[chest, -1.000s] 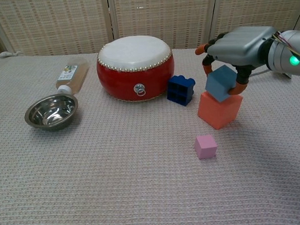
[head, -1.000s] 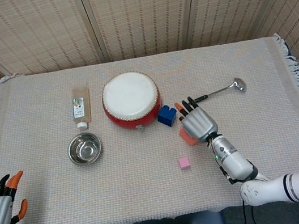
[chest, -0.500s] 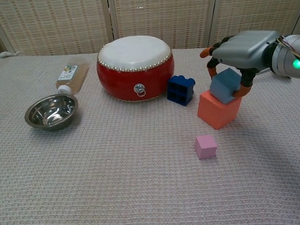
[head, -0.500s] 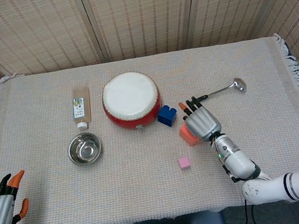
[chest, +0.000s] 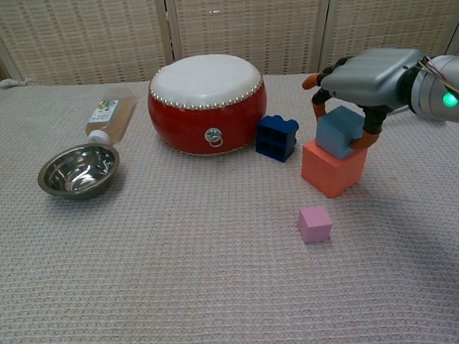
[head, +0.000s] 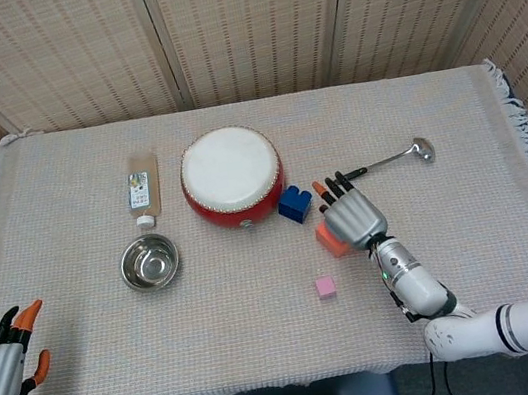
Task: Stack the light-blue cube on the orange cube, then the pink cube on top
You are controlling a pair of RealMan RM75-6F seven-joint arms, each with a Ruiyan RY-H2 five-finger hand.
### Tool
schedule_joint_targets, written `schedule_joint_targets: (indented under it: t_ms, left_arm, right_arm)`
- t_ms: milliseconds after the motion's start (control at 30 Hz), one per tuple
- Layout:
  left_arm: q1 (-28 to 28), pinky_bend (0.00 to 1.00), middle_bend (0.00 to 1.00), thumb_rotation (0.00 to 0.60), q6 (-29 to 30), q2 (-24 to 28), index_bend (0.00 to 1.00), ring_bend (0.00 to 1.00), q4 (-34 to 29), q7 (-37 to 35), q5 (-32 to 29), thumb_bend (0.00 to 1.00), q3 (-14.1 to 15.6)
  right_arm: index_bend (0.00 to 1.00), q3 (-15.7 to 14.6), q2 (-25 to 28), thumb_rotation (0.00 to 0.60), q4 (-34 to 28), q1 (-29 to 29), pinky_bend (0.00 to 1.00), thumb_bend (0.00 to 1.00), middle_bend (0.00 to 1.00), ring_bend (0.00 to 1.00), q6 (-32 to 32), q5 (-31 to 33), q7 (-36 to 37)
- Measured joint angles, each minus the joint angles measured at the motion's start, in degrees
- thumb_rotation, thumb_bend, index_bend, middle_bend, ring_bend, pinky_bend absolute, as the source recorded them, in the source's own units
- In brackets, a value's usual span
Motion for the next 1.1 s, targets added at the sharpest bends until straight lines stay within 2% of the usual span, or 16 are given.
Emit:
schedule_joint_targets:
  t_ms: [167, 733, 933, 1100]
  left_arm:
    - [0.0, 0.25, 0.12, 0.6, 0.1, 0.0, 0.01, 0.06, -0.1, 0.1, 0.1, 0.48, 0.0]
    - [0.0, 0.25, 0.12, 0.6, 0.1, 0.0, 0.01, 0.06, -0.1, 0.0, 0.2, 0.48, 0.2]
    - [0.0, 0.25, 0.12, 0.6, 0.2, 0.1, 0.01, 0.06, -0.2, -0.1, 0.4, 0.48, 0.2]
    - [-0.1, 0.25, 0.12, 0.6, -0.1, 0.0, 0.01, 0.06, -0.1, 0.1, 0.3, 0.48, 0.2]
  right_arm:
    - [0.26, -0.3, 0.2, 0.6, -0.4, 0.3, 0.0, 0.14, 0.0, 0.0, 0.2, 0.4, 0.1]
    - [0.2, -1.1, 3.4, 0.6, -4.0, -0.9, 0.0, 0.14, 0.0, 0.0, 3.0, -1.7, 2.2]
    - [0.14, -2.5, 6.2, 0.6, -7.7, -3.0, 0.0, 0.14, 0.0, 0.0, 4.2, -6.3, 4.9]
    - [0.08, -5.1, 9.6, 0.6, -12.1, -5.6, 0.0, 0.14, 0.0, 0.0, 5.0, -14.7, 8.2]
